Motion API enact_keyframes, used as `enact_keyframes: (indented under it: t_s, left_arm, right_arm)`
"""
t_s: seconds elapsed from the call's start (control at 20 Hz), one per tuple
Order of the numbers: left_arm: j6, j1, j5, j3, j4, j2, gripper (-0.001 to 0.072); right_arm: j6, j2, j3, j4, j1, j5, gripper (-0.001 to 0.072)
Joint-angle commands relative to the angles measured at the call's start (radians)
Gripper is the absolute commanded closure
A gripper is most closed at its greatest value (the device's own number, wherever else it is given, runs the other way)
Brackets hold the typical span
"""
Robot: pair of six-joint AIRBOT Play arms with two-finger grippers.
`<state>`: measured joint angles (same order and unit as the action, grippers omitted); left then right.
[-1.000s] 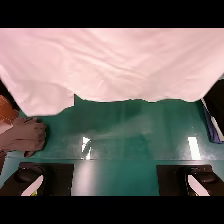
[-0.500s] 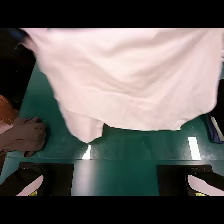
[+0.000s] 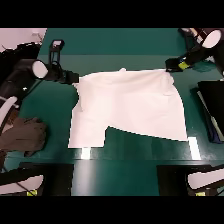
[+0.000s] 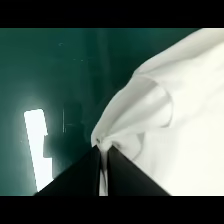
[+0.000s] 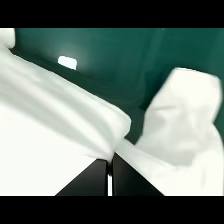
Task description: Fold the shirts.
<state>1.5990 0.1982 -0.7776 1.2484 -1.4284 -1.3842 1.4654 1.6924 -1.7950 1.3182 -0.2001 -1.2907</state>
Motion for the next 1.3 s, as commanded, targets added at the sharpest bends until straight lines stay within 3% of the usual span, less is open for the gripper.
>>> enact_keyframes:
  t_s: [0.0, 0.05, 0.1, 0.25, 0.45, 0.55, 0.85, 1.05, 1.1, 1.15, 1.25]
  left_arm:
    - [0.05, -0.044, 0.085, -0.002, 0.033, -0.093, 0.0479]
    - [0.051, -0.057, 0.052, 0.011, 0.038, -0.093, 0.0212]
    - [0.046, -0.076, -0.015, 0.032, 0.038, -0.091, 0.0177]
    - [-0.033, -0.136, -0.258, 0.073, 0.038, -0.061, 0.0179]
    - [-0.115, -0.193, -0.462, 0.0, 0.047, -0.002, 0.0178]
    - [-0.115, -0.193, -0.457, -0.09, 0.083, 0.002, 0.0178]
    - [-0.121, -0.193, -0.271, -0.312, 0.287, 0.0, 0.0178]
    - [-0.222, -0.178, -0.228, -0.34, 0.407, 0.0, 0.0181]
    - [-0.222, -0.163, -0.227, -0.34, 0.411, 0.0, 0.0241]
    - [-0.22, -0.147, -0.225, -0.339, 0.412, 0.0, 0.0347]
    - [-0.22, -0.129, -0.226, -0.338, 0.416, 0.0, 0.0687]
  right_arm:
    - [0.0, 0.067, 0.014, -0.112, 0.016, 0.072, 0.0572]
    - [0.0, 0.066, 0.013, -0.148, 0.031, 0.071, 0.0313]
    - [0.0, 0.066, 0.003, -0.188, 0.043, 0.048, 0.0271]
    - [-0.001, 0.021, 0.011, -0.254, 0.105, -0.074, 0.0278]
    - [-0.031, -0.165, 0.218, -0.254, 0.166, -0.078, 0.0281]
    - [-0.043, -0.259, 0.334, -0.254, 0.185, -0.072, 0.0281]
    - [-0.045, -0.467, 0.552, -0.254, 0.201, -0.011, 0.0281]
    - [-0.045, -0.55, 0.593, -0.253, 0.201, 0.02, 0.0281]
    - [-0.045, -0.566, 0.596, -0.251, 0.201, 0.023, 0.0281]
    - [-0.045, -0.575, 0.596, -0.247, 0.202, 0.02, 0.0281]
    - [-0.045, -0.587, 0.596, -0.245, 0.225, -0.018, 0.0281]
